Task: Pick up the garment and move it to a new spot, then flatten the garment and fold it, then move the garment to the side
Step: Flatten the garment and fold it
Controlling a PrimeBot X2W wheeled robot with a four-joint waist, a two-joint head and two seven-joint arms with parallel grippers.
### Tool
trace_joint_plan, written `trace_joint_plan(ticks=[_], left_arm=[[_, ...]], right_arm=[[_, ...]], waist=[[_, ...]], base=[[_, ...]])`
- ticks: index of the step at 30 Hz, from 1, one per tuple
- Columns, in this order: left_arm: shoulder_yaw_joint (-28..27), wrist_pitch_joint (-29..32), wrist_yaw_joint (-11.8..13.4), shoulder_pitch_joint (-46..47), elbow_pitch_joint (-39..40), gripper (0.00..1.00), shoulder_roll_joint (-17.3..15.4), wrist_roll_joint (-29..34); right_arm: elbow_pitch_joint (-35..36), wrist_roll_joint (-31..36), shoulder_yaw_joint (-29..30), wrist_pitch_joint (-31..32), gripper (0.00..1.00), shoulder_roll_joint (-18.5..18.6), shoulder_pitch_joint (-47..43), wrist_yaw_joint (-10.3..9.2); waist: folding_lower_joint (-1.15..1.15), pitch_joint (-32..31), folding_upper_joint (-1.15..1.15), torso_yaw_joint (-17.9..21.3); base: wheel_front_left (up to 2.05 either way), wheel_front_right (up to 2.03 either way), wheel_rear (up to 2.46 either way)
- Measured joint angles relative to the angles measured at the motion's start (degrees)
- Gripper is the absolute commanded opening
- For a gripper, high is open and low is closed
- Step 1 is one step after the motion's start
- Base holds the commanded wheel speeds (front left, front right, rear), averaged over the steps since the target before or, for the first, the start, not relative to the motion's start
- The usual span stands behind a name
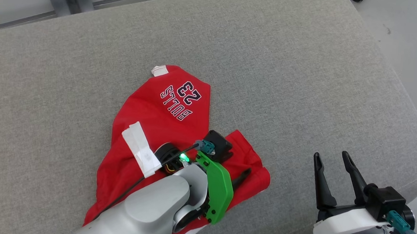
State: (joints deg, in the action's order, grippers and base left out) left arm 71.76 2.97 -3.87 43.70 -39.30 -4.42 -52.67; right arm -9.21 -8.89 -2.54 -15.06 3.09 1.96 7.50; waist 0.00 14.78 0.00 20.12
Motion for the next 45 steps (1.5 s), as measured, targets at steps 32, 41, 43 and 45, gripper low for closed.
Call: trace_joint_plan(ticks=[32, 41, 43, 45], left_arm=[[-4.8, -6.7, 2.3, 7.5, -8.5, 0.0, -1.3, 1.1], [-6.4, -14.9, 3.7, 7.5, -13.3, 1.0, -0.3, 1.6], [-8.2, -16.7, 4.5, 6.9, -12.9, 1.0, -0.5, 1.3], [-10.8, -17.7, 6.0, 5.4, -11.0, 1.0, -1.3, 0.8]], right_arm=[[-0.3, -0.5, -0.5, 0.0, 1.0, -0.2, 0.9, 0.0], [-0.7, 0.0, 0.2, 0.0, 1.0, -0.2, 0.5, 0.0], [-0.5, 0.3, 0.7, 0.0, 1.0, -0.1, 0.0, 0.0], [0.0, 0.6, 1.3, 0.0, 1.0, 0.4, -0.9, 0.0]], waist=[[0.0, 1.9, 0.0, 0.1], [0.0, 1.1, 0.0, 0.1], [0.0, 0.3, 0.0, -0.2], [0.0, -0.5, 0.0, -0.6]], base=[[0.0, 0.0, 0.0], [0.0, 0.0, 0.0], [0.0, 0.0, 0.0], [0.0, 0.0, 0.0]])
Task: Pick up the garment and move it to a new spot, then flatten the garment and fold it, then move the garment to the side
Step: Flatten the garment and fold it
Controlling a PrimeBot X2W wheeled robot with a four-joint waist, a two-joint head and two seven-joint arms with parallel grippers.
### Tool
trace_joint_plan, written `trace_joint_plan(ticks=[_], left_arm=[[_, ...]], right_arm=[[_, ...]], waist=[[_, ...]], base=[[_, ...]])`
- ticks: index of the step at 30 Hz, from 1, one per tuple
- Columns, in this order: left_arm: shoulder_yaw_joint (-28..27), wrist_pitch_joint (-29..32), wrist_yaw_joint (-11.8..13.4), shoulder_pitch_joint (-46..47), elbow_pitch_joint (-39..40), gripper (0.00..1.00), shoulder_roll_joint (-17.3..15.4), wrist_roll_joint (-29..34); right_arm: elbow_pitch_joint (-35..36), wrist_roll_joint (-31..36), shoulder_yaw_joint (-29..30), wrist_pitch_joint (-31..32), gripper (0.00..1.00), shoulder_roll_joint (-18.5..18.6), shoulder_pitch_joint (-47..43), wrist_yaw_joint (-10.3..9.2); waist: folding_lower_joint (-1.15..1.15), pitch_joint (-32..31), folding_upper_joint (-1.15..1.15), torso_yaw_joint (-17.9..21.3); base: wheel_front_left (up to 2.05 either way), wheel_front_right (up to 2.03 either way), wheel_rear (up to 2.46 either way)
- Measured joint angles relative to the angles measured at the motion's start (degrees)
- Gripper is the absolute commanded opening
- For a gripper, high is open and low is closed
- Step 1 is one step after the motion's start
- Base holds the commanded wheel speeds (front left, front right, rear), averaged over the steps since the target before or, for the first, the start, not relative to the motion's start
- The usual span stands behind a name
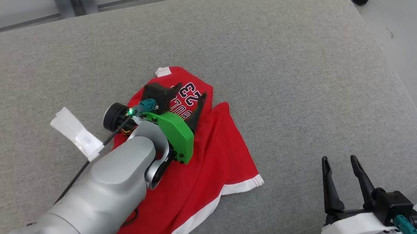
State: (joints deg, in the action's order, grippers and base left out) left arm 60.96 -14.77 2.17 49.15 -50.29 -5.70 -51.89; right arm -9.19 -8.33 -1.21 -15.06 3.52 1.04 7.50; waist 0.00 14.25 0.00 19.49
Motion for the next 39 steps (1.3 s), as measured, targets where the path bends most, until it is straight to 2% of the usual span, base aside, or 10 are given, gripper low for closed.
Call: trace_joint_plan(ticks=[4, 5, 8, 15, 21, 22, 23, 25, 33, 39], left_arm=[[-7.8, -0.4, 4.1, -4.8, 9.1, 1.0, -3.6, 2.5], [-8.3, -0.4, 4.4, -7.1, 9.9, 1.0, -4.4, 2.7], [-6.8, 1.2, 4.2, -13.6, 8.9, 1.0, -6.5, 2.1], [-6.8, 7.4, 4.0, -11.6, 5.8, 1.0, -7.7, 0.9], [-6.1, 14.2, -0.5, -10.6, 4.4, 1.0, -6.3, -2.2], [-5.5, 15.2, -0.9, -10.3, 4.3, 0.91, -6.2, -2.2], [-5.1, 15.7, -1.2, -9.8, 4.1, 0.0, -6.2, -1.9], [-4.8, 15.5, -1.1, -8.8, 3.7, 0.0, -6.5, -1.3], [-7.1, 6.7, 3.4, 0.4, 0.0, 0.0, -6.2, 2.3], [-7.7, 3.2, 4.4, 6.7, -5.5, 0.0, -5.7, 4.0]], right_arm=[[1.4, 0.5, 2.0, 0.0, 1.0, 1.2, -1.7, 0.0], [1.5, 0.5, 2.3, 0.0, 1.0, 1.5, -2.0, 0.0], [1.7, 0.8, 1.7, 0.0, 1.0, 2.4, -2.2, 0.0], [1.7, 0.9, -0.4, 0.0, 1.0, 2.7, -0.7, 0.01], [1.2, 0.5, -1.1, 0.0, 1.0, 2.5, -0.7, 0.01], [1.1, 0.5, -1.0, 0.0, 1.0, 2.5, -0.7, 0.01], [1.0, 0.5, -0.9, 0.0, 1.0, 2.5, -0.7, 0.01], [1.0, 0.4, -0.8, 0.0, 1.0, 2.5, -0.6, 0.01], [1.2, 0.4, -0.9, 0.0, 1.0, 2.1, 1.2, 0.01], [1.0, 0.4, -1.5, 0.0, 1.0, 2.3, 2.7, 0.01]], waist=[[0.0, -2.1, 0.0, -1.7], [0.0, -2.6, 0.0, -2.3], [0.0, -3.7, 0.0, -4.2], [0.0, -4.6, 0.0, -7.8], [0.0, -3.4, 0.0, -7.8], [0.0, -3.2, 0.0, -7.6], [0.0, -3.0, 0.0, -7.4], [0.0, -2.5, 0.0, -7.1], [0.0, 0.6, 0.0, -6.6], [0.0, 2.7, 0.0, -6.1]], base=[[0.0, 0.0, 0.0], [0.0, 0.0, 0.0], [0.0, 0.0, 0.0], [0.0, 0.0, 0.0], [0.0, 0.0, 0.0], [0.0, 0.0, 0.0], [0.0, 0.0, 0.0], [0.0, 0.0, 0.0], [0.0, 0.0, 0.0], [0.0, 0.0, 0.0]])
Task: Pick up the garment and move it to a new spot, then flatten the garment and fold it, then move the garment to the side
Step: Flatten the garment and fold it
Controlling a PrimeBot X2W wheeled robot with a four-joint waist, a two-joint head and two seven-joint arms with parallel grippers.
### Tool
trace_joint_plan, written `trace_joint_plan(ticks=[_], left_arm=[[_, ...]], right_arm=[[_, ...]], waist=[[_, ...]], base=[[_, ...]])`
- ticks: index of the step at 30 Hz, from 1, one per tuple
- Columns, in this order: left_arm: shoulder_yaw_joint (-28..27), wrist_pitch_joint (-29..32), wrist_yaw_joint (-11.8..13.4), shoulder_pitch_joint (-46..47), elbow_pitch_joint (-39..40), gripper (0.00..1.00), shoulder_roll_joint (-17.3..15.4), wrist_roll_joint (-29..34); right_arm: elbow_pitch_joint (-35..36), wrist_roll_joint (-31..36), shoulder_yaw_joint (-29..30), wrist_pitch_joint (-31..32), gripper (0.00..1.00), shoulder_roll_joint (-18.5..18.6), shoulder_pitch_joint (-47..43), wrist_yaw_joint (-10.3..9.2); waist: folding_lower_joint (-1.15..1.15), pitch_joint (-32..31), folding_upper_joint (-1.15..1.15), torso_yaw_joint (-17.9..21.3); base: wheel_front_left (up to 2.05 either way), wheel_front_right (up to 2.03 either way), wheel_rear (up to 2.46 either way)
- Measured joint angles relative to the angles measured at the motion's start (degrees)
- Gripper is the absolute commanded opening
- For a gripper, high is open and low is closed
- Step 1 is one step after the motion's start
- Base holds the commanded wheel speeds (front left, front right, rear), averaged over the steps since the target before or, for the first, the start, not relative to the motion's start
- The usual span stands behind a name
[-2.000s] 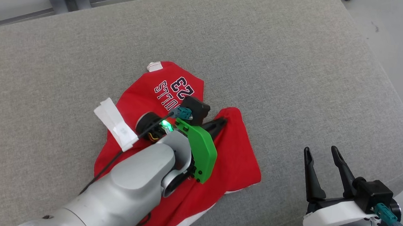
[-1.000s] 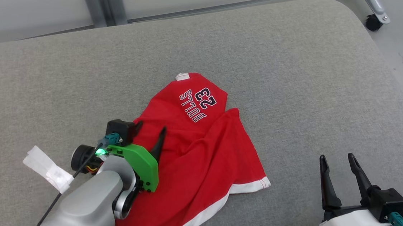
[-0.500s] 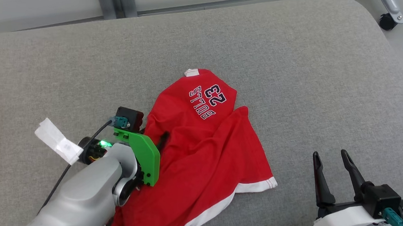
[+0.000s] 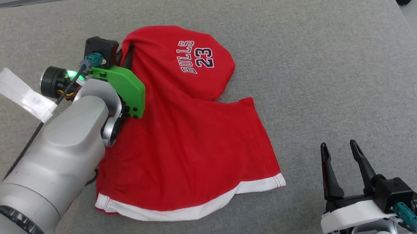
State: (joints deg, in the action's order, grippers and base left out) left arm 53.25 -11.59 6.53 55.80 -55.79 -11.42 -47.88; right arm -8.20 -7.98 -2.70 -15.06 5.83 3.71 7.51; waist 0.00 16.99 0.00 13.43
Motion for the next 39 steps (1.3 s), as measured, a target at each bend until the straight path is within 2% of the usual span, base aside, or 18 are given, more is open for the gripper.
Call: trace_joint_plan(ticks=[9, 10, 11, 12, 15, 19, 26, 31, 35, 39], left_arm=[[-2.4, -3.1, 1.0, 2.3, -7.1, 0.0, -0.2, 0.6], [-2.8, -3.1, 0.5, 2.2, -7.5, 0.27, 0.0, 0.4], [-2.8, -3.1, -0.3, 1.9, -7.8, 0.9, 0.4, 0.4], [-2.9, -3.2, -1.5, 1.5, -7.8, 1.0, 0.8, 0.0], [-3.3, -3.2, -2.6, 0.1, -7.6, 1.0, 1.6, -0.3], [-7.2, -3.5, -1.6, -3.5, -0.5, 1.0, 0.8, 2.3], [-15.4, -3.6, 1.6, -20.5, 19.1, 1.0, 0.4, 10.3], [-20.4, -3.6, 2.7, -34.8, 32.8, 1.0, 0.2, 17.0], [-24.6, -3.6, 3.8, -45.7, 41.3, 1.0, -0.3, 22.4], [-28.9, -3.6, 3.4, -53.9, 45.6, 1.0, -0.2, 26.3]], right_arm=[[-0.8, 0.0, -0.9, 0.0, 1.0, 0.6, 0.0, 0.0], [-0.9, 0.0, -0.9, 0.0, 1.0, 0.6, -0.1, 0.0], [-1.0, 0.1, -1.0, 0.0, 1.0, 0.7, -0.1, 0.0], [-1.1, 0.1, -0.9, 0.0, 1.0, 0.7, -0.2, 0.0], [-1.1, 0.2, -0.8, 0.0, 1.0, 0.7, -0.3, 0.0], [-0.1, 0.3, 0.5, 0.0, 1.0, 0.6, -1.4, 0.0], [3.3, 1.5, 3.3, 0.0, 1.0, 1.0, -5.1, 0.0], [6.2, 2.5, 5.1, 0.0, 1.0, 1.3, -7.1, 0.0], [7.5, 2.8, 6.8, 0.0, 1.0, 1.5, -8.4, 0.0], [7.5, 3.4, 7.6, 0.0, 1.0, 1.8, -9.2, 0.0]], waist=[[0.0, -0.6, 0.0, 1.4], [0.0, -0.9, 0.0, 1.4], [0.0, -1.2, 0.0, 1.4], [0.0, -1.4, 0.0, 1.3], [0.0, -2.4, 0.0, 1.0], [0.0, -4.4, 0.0, 0.4], [0.0, -9.8, 0.0, -1.3], [0.0, -13.5, 0.0, -3.3], [0.0, -15.3, 0.0, -5.7], [0.0, -16.4, 0.0, -7.9]], base=[[0.0, 0.0, 0.0], [0.0, 0.0, 0.0], [0.0, 0.0, 0.0], [0.0, 0.0, 0.0], [0.0, 0.0, 0.0], [0.0, 0.0, 0.0], [0.0, 0.0, 0.0], [0.0, 0.0, 0.0], [0.0, 0.0, 0.0], [0.0, 0.0, 0.0]])
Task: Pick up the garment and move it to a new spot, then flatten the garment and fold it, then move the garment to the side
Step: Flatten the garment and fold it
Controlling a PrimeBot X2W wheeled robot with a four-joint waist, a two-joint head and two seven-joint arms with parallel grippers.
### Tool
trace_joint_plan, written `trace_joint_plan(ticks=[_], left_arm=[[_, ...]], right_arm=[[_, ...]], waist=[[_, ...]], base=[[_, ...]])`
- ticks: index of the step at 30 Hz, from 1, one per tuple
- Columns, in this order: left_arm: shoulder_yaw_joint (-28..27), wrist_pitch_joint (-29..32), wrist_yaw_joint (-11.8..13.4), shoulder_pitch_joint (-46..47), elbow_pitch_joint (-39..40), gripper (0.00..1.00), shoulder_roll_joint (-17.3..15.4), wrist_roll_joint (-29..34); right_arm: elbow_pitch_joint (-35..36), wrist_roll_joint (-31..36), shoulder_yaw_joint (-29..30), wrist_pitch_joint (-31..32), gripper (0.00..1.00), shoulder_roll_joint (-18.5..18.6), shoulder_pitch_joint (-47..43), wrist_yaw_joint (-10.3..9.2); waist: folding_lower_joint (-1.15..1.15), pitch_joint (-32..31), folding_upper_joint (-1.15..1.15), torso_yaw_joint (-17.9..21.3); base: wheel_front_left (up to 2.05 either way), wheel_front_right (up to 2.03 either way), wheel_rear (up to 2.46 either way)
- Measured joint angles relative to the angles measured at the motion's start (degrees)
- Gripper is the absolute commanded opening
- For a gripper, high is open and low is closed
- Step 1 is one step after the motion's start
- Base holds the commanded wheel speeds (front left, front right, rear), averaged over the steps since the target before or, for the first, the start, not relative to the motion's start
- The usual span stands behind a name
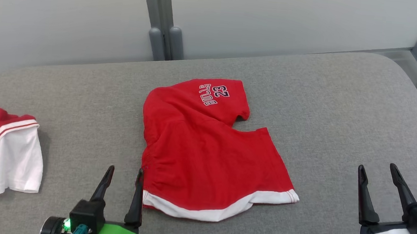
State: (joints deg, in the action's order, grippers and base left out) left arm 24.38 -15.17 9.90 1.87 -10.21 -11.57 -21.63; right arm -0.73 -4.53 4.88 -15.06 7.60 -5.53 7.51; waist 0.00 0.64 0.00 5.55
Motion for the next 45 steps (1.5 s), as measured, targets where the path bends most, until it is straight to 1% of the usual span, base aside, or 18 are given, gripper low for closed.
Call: trace_joint_plan(ticks=[2, 7, 9, 13, 16, 20, 27, 30, 32, 34, 37, 39, 42, 45], left_arm=[[-2.5, 0.0, -1.6, -3.1, 1.5, 1.0, 0.2, 1.8], [-8.6, 0.0, -6.8, -7.8, 2.0, 1.0, 1.7, 4.9], [-11.8, 0.0, -9.1, -8.8, 1.4, 1.0, 3.2, 4.9], [-16.6, 0.0, -12.3, -9.8, 0.3, 1.0, 4.8, 6.9], [-18.5, 0.0, -14.0, -10.1, -0.2, 1.0, 6.0, 8.3], [-20.5, 0.0, -15.3, -10.5, -0.8, 1.0, 6.9, 10.2], [-22.2, 0.0, -16.5, -10.5, -1.1, 1.0, 7.8, 11.7], [-22.2, 0.0, -16.7, -10.5, -1.5, 1.0, 8.1, 12.2], [-21.2, 0.0, -16.9, -10.5, -3.0, 1.0, 8.1, 12.2], [-19.6, 0.0, -17.0, -10.2, -5.5, 1.0, 8.2, 12.4], [-15.9, 0.3, -17.2, -8.2, -10.5, 1.0, 7.9, 12.4], [-14.7, 2.1, -17.2, -6.0, -12.4, 1.0, 7.7, 11.9], [-13.2, 4.1, -17.3, -3.6, -14.2, 1.0, 7.2, 11.1], [-11.9, 5.3, -17.3, -1.1, -15.4, 1.0, 6.7, 10.4]], right_arm=[[-0.4, 0.4, 0.3, 0.0, 1.0, 0.0, -0.3, 0.0], [-2.3, 1.2, 0.4, 0.0, 1.0, -0.7, -1.3, 0.0], [-3.0, 1.4, 0.3, 0.0, 1.0, -1.1, -1.5, 0.0], [-4.6, 1.7, 0.0, 0.0, 1.0, -1.6, -2.0, 0.0], [-5.0, 1.8, -0.1, 0.0, 1.0, -1.7, -2.0, 0.0], [-5.0, 1.9, -0.1, 0.0, 1.0, -1.9, -2.0, 0.0], [-4.8, 2.0, -0.5, 0.0, 1.0, -1.7, -1.7, 0.0], [-4.6, 2.0, -1.2, 0.0, 1.0, -1.2, -1.2, 0.0], [-5.1, 1.4, -2.0, 0.0, 1.0, -0.9, -0.7, 0.0], [-7.7, 0.8, -4.1, 0.0, 1.0, 0.0, 0.1, 0.0], [-15.1, -1.0, -8.4, 0.0, 1.0, 1.4, 2.3, 0.0], [-19.7, -2.0, -10.9, 1.4, 1.0, 2.4, 4.1, 0.0], [-25.0, -3.0, -13.6, 3.9, 1.0, 3.4, 7.1, 0.0], [-28.4, -4.6, -16.2, 4.8, 1.0, 3.3, 9.7, 0.0]], waist=[[0.0, -0.5, 0.0, -1.1], [0.0, -1.5, 0.0, -2.9], [0.0, -2.0, 0.0, -3.2], [0.0, -2.4, 0.0, -2.9], [0.0, -2.4, 0.0, -2.6], [0.0, -2.4, 0.0, -2.5], [0.0, -2.1, 0.0, -2.8], [0.0, -2.0, 0.0, -2.9], [0.0, -1.7, 0.0, -3.0], [0.0, -1.3, 0.0, -3.1], [0.0, -0.6, 0.0, -3.4], [0.0, -0.3, 0.0, -3.6], [0.0, 0.4, 0.0, -4.0], [0.0, 1.3, 0.0, -4.3]], base=[[0.0, 0.0, 0.0], [0.0, 0.0, 0.0], [0.0, 0.0, 0.0], [0.0, 0.0, 0.0], [0.0, 0.0, 0.0], [0.0, 0.0, 0.0], [0.0, 0.0, 0.0], [0.0, 0.0, 0.0], [0.0, 0.0, 0.0], [0.0, 0.0, 0.0], [0.0, 0.0, 0.0], [0.0, 0.0, 0.0], [0.0, 0.0, 0.0], [0.0, 0.0, 0.0]])
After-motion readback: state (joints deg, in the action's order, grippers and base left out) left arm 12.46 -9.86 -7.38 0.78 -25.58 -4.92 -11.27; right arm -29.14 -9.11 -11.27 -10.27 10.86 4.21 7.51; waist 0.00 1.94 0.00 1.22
